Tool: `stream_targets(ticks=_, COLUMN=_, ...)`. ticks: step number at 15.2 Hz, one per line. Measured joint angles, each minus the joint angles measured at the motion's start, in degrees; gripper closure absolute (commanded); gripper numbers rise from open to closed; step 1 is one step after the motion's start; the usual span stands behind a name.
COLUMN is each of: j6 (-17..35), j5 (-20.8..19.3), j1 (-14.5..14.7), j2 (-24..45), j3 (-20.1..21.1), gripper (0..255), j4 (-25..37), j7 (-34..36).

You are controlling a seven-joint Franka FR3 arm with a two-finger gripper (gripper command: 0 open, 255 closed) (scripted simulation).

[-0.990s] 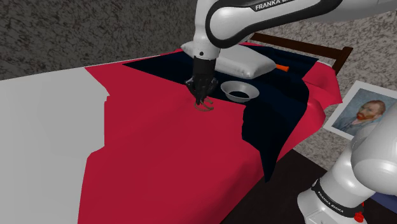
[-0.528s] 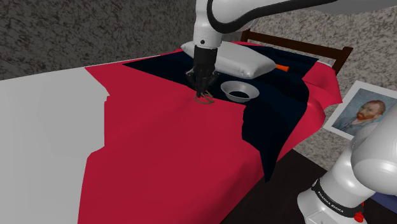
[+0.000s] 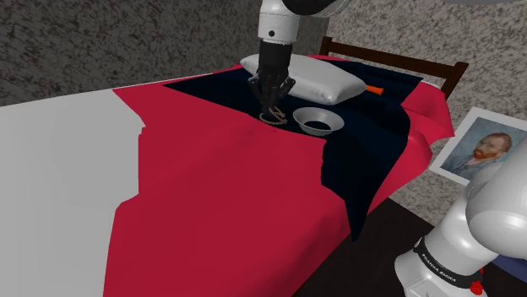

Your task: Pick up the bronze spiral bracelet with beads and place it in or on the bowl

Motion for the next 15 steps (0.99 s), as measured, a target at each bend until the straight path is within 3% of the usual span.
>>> stream_targets(ticks=7, j6=-5.32, j5=-0.18, j1=0.03, j2=0.42, j3=0.04, gripper=255, j4=5.73, j7=0.48)
stream_targets(ticks=15, j6=-6.79, j5=0.91, j1=-4.21, j2=-7.38, j3=-5.62, gripper=255, j4=-1.13, j7=-9.51)
